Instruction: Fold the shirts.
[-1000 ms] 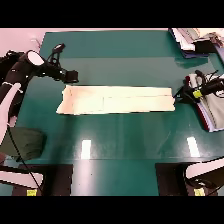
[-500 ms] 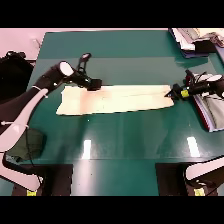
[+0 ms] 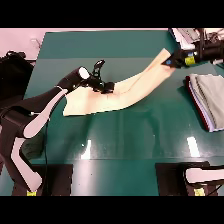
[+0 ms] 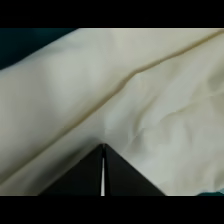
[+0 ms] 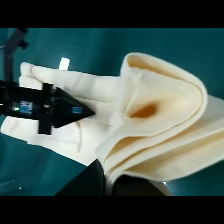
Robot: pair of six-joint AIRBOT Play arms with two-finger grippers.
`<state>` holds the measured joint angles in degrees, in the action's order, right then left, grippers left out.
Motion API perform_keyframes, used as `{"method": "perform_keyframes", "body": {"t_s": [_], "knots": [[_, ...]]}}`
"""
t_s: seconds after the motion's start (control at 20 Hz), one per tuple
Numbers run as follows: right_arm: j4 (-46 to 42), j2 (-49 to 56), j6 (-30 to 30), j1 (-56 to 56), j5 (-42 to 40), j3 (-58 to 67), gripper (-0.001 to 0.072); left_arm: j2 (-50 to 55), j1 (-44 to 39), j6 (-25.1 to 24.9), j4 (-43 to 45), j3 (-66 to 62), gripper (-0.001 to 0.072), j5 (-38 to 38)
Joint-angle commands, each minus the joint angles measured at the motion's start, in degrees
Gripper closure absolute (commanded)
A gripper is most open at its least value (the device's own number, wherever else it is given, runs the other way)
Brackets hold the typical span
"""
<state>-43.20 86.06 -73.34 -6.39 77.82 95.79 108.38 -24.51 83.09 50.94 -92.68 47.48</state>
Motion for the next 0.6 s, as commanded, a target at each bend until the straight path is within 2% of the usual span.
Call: {"method": "perform_keyframes", "body": {"t_s": [0.0, 0.3, 0.45, 0.55], "knots": [[0.1, -0.2, -3.0, 7.5, 0.4, 7.7, 0.0698, 2.2, -0.2, -0.2, -3.9, -1.1, 0.0682, -0.2], [0.1, 5.6, -5.2, 18.3, -0.9, 15.7, 0.0698, 2.1, 0.8, -0.6, -3.7, -2.6, 0.0682, 2.2], [0.2, 8.8, -5.4, 24.0, -4.5, 18.0, 0.0698, 2.0, 6.8, -0.6, -2.9, -11.6, 0.0682, 13.1], [0.2, 10.7, -5.3, 29.4, -10.5, 18.1, 0.0698, 0.8, 12.8, -0.5, -1.6, -19.2, 0.0682, 20.2]]}}
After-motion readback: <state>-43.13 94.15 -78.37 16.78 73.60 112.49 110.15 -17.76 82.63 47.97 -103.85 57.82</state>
